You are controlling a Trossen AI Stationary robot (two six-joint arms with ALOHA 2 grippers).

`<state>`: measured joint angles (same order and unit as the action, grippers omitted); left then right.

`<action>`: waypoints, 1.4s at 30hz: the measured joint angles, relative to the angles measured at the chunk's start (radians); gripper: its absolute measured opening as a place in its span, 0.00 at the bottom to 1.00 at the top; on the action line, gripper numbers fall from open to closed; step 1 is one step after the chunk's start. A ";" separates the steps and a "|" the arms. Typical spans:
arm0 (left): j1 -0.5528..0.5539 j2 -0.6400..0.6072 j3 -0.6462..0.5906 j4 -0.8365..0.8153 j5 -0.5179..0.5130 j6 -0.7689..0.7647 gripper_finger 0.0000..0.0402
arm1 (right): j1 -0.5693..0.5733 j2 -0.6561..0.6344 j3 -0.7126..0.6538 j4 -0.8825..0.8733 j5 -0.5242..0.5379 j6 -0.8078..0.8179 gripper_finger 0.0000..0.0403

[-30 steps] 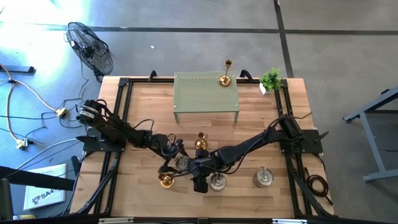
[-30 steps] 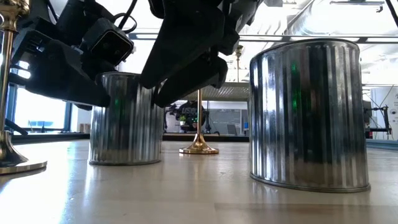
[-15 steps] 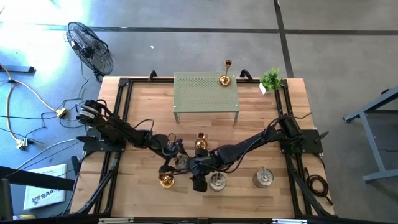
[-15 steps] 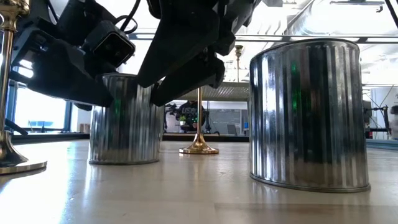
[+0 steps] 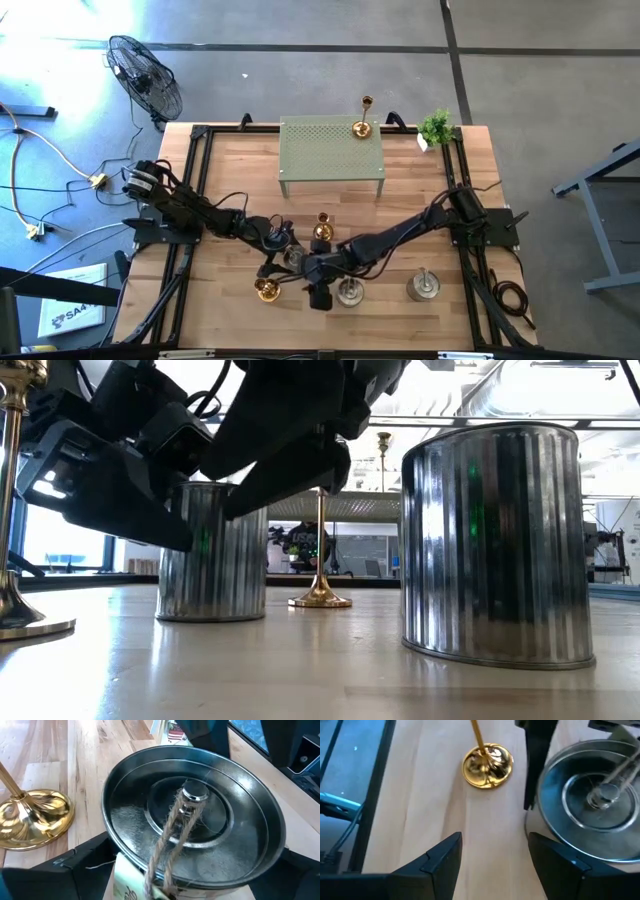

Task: Pick & Place candle stick holders
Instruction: Put the top silver scented candle on the shelf

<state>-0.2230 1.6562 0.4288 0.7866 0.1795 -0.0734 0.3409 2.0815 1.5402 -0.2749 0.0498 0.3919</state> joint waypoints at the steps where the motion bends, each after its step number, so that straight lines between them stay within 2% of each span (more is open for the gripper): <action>1: 0.000 0.000 0.000 0.000 0.000 -0.001 0.90 | 0.000 0.000 0.000 -0.005 -0.001 0.005 0.56; 6: 0.000 0.000 0.000 -0.003 0.000 -0.006 0.97 | 0.000 0.000 0.000 -0.078 -0.017 0.060 0.56; 13: 0.000 0.000 0.000 -0.002 -0.003 -0.006 0.89 | 0.000 0.000 0.000 -0.140 0.025 0.082 0.56; 37: 0.000 0.000 0.000 -0.002 -0.046 -0.010 0.89 | 0.024 -0.002 0.000 -0.133 0.024 0.072 0.56; 42: 0.000 0.000 0.000 0.006 -0.046 -0.011 0.89 | 0.059 -0.040 0.000 -0.141 0.075 0.072 0.56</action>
<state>-0.2230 1.6558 0.4286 0.7921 0.1338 -0.0844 0.3997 2.0414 1.5402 -0.4163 0.1248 0.4637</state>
